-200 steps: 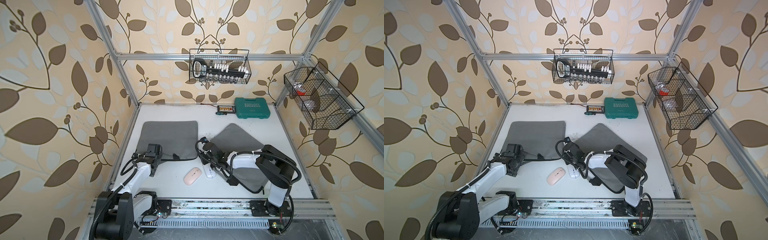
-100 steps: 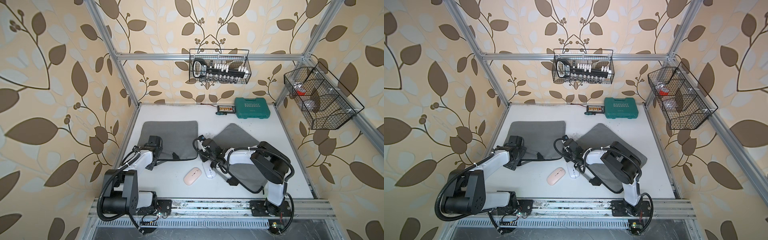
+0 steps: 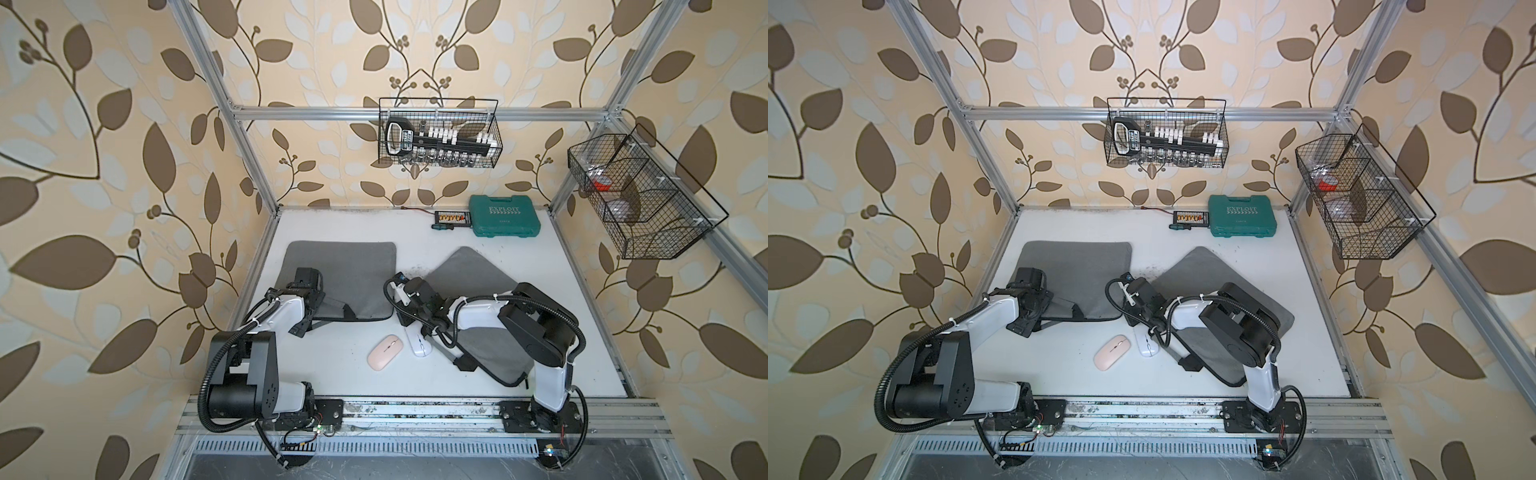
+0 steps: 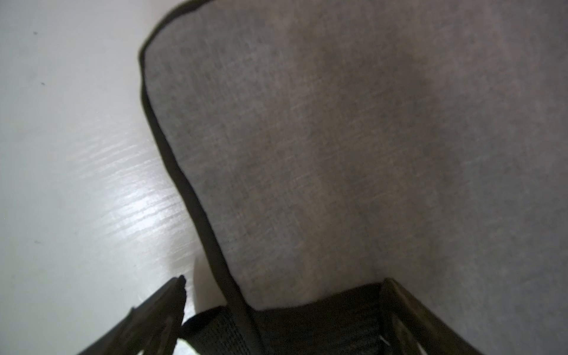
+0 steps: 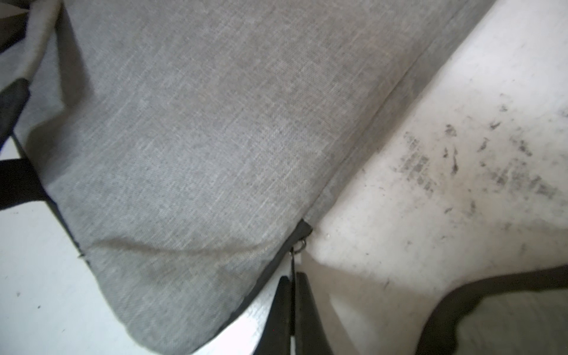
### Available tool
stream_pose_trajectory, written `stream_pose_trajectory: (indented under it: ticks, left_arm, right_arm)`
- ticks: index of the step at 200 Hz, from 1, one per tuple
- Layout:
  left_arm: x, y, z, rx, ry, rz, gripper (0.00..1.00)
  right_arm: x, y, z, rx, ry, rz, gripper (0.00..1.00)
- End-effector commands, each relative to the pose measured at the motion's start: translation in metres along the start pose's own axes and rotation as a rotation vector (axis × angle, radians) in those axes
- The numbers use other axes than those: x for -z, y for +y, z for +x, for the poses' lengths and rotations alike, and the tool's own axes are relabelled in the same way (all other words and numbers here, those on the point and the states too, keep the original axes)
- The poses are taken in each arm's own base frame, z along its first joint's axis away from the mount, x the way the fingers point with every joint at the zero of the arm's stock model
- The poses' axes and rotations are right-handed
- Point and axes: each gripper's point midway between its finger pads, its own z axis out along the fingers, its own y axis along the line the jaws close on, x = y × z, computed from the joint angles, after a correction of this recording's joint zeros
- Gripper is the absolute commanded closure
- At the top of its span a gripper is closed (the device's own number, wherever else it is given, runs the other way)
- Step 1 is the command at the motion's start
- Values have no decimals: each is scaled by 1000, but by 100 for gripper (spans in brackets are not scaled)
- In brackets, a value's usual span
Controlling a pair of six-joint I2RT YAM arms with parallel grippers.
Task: Put the mouse into the laptop bag
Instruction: Unzip the zipper on the zippered laptop bag.
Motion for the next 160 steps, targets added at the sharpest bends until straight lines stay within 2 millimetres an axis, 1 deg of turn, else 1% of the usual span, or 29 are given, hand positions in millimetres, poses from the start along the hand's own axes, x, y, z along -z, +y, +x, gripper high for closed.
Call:
stream_pose_trajectory:
  ticks: [1,16,30,48,63,82,97,110,115,119,132,146,152,160]
  left_arm:
    - [17,8,19,9,102,34,1]
    - [26,15,32,25,156,70,1]
    - [31,21,47,45,214,125,1]
    - [34,17,59,54,259,227,1]
    - [32,14,66,64,286,265,1]
    - [26,11,74,60,328,257,1]
    - [19,3,81,51,371,264,1]
    - [12,-3,83,54,385,267,2]
    - [10,-6,83,55,384,269,6]
    - [8,-8,82,55,381,270,11]
    - [3,-10,78,61,366,250,39]
    - [-1,-13,76,71,358,239,63]
    - [-2,-14,77,78,359,235,71]
    - [-4,-16,77,86,359,235,78]
  right_arm:
    - [6,12,13,0,27,-28,100]
    - [9,17,10,3,10,-27,100]
    - [10,24,6,9,-3,-22,100]
    - [12,35,4,25,-15,-17,100]
    - [14,42,3,33,-23,-23,100]
    - [19,47,4,32,-27,-21,100]
    - [21,52,5,32,-26,-37,100]
    - [24,58,6,43,-29,-48,100]
    - [24,61,8,53,-27,-50,100]
    - [25,65,8,61,-28,-53,100]
    - [25,75,11,87,-25,-61,100]
    - [26,87,13,103,-19,-71,100]
    - [25,92,14,108,-16,-80,100]
    - [25,101,16,117,-13,-96,100]
